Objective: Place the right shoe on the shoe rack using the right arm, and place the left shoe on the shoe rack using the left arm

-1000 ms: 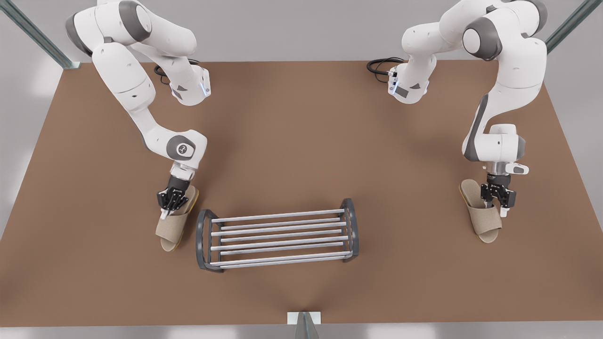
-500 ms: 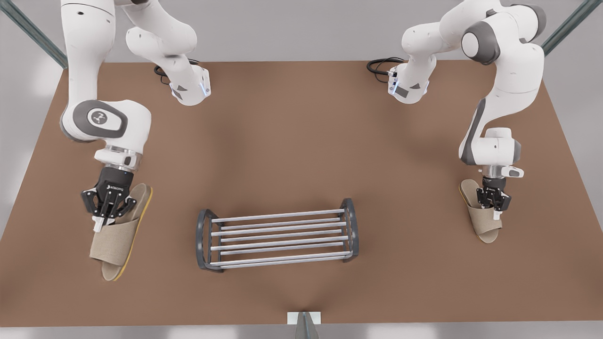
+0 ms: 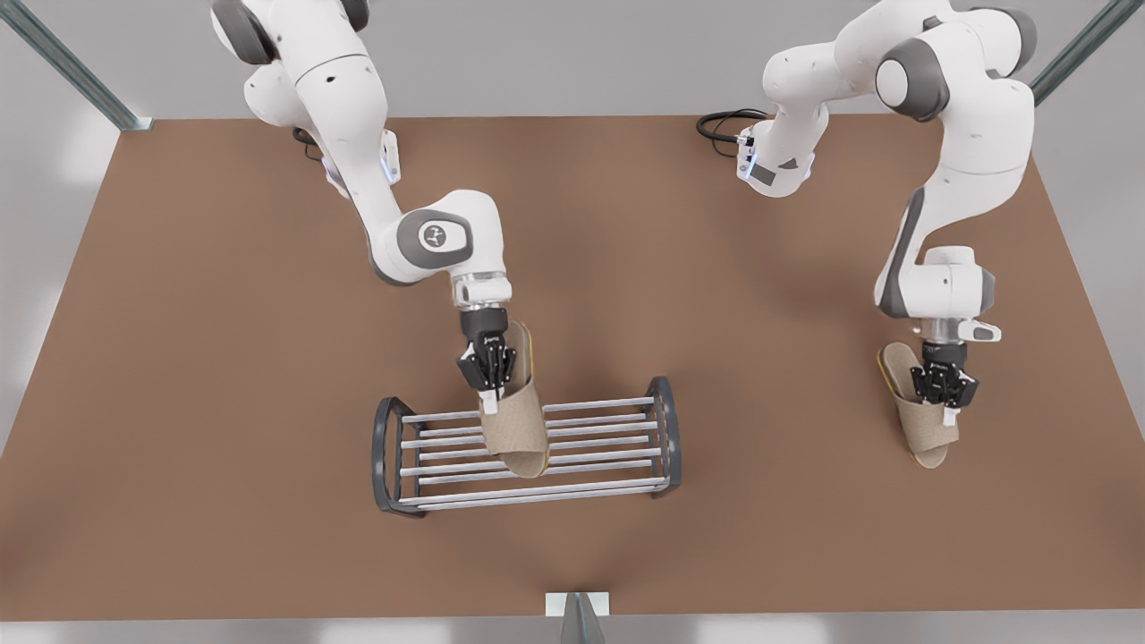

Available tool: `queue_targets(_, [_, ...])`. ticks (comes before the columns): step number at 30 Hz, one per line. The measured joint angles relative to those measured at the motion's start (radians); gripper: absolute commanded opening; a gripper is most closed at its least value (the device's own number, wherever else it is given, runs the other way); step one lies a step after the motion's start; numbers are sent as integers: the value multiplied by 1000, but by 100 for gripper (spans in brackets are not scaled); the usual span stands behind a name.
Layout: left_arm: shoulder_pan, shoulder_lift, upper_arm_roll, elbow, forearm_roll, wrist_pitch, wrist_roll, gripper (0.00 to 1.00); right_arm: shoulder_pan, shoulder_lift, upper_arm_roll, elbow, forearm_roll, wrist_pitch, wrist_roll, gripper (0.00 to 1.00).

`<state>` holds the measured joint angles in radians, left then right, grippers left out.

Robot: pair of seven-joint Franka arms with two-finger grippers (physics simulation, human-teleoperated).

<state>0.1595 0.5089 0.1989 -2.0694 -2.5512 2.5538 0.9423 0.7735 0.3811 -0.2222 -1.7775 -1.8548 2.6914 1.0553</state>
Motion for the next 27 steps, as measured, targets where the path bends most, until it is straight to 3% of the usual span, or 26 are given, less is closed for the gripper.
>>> queue_targets(2, [-2,-54,1,13,1,13,1,25,0,10,2,-13,2,-79,-43,24])
queue_targets(6, [-23,-120,1,41,5,75,-1,21,-4,8,-7,-38,-8,-174,-121,27])
queue_targets(7, [-29,-129,0,51,7,92,-1,21,-6,6,-7,-44,-11,-189,-138,35])
queue_targets(8, [-39,-138,-8,73,9,118,-3,21,-10,5,-7,-52,-15,-202,-153,100])
queue_targets(13, [-82,-231,-190,121,179,207,-14,21,-20,-12,-7,-84,-53,-215,-187,100])
queue_targets(20, [-111,-318,-216,142,771,195,-266,21,-30,24,-8,-79,-35,-176,-257,100])
queue_targets(27, [-121,-323,-274,153,922,118,-710,21,-37,47,-1,-70,-22,-162,-314,100])
